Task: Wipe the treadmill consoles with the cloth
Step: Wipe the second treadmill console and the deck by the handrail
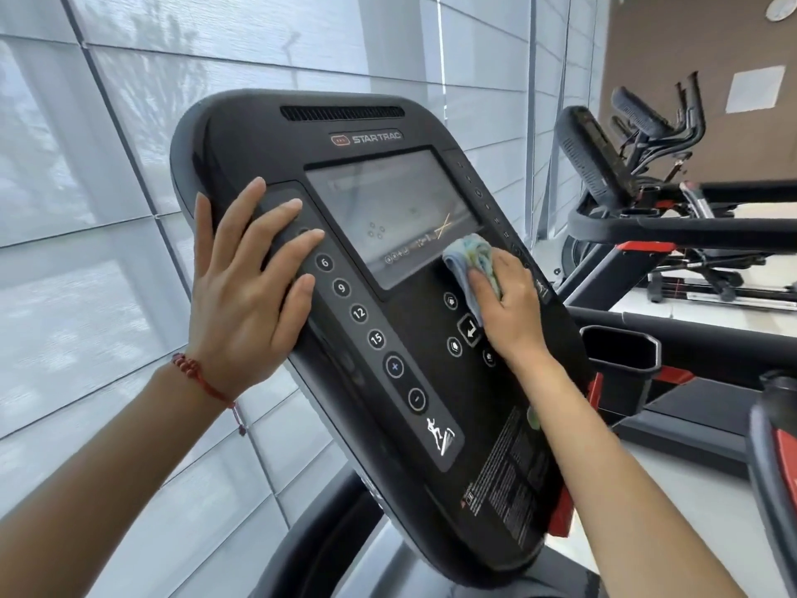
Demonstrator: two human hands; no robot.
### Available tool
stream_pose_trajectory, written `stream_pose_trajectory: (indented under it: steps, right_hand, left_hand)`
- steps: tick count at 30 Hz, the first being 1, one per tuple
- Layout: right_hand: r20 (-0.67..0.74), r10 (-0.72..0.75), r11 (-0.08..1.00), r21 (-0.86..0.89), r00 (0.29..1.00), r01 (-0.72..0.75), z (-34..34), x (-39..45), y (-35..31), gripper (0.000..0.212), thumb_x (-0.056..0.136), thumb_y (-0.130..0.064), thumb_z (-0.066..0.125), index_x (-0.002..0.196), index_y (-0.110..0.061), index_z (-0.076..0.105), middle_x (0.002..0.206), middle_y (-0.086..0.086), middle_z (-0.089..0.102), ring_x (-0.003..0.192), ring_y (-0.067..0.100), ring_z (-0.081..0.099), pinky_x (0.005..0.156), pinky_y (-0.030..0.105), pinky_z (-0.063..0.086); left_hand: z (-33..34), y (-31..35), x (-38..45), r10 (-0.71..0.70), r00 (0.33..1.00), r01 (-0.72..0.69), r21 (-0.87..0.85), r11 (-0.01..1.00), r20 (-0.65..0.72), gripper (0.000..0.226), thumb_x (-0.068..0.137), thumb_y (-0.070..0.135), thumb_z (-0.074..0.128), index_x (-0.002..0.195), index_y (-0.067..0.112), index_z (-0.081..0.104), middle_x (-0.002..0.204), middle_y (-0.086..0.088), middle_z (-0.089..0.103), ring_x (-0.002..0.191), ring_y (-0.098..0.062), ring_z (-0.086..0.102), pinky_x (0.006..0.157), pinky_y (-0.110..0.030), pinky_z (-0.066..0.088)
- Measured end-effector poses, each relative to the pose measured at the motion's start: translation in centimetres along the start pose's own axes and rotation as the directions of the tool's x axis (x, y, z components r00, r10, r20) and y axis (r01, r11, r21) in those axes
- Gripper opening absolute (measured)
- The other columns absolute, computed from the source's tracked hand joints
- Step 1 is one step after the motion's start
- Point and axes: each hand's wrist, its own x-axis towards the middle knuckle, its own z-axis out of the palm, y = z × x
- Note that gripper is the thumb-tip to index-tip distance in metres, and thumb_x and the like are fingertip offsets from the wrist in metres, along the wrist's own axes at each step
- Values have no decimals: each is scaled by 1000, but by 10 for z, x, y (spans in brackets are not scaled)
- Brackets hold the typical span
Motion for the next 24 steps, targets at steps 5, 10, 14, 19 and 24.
stream_pose_trajectory:
  steps: [5,10,14,19,24]
  right_hand:
    - [-29,192,979,-60,981,-193,-9,57,54,46,89,-42,40,111,-4,56,114,20,57,106,37,51,86,36,37]
    - [-66,220,969,-102,973,-226,-4,46,53,51,86,-41,41,119,-5,53,126,17,53,115,35,46,96,39,34]
    - [-32,33,999,-43,999,-34,-6,-23,5,53,86,-45,42,127,-13,51,129,4,52,113,20,43,95,27,28]
    - [104,-188,982,32,977,186,-10,-97,-46,50,90,-47,40,137,-35,31,129,-21,38,117,1,35,100,11,22]
    - [52,-231,971,69,972,227,-10,-73,-21,45,90,-40,43,131,-22,46,127,-8,49,115,12,45,100,26,32]
  left_hand:
    - [0,2,1,-12,1000,12,-5,1000,6,42,94,22,34,113,-1,64,123,-20,56,131,-40,32,110,-61,9]
    - [1,4,2,-20,1000,20,-15,1000,-2,43,92,22,34,110,-2,65,122,-20,56,129,-40,33,109,-62,9]
    - [2,5,2,-27,1000,27,-15,1000,0,44,92,22,33,110,-2,65,122,-21,56,129,-41,33,108,-63,10]
    - [-2,5,1,-34,999,34,8,999,27,41,94,21,34,113,-2,63,126,-21,53,132,-40,31,109,-61,10]
    - [-9,21,-7,-75,995,76,-7,997,68,42,95,27,38,118,-1,60,132,-19,50,134,-34,30,112,-56,12]
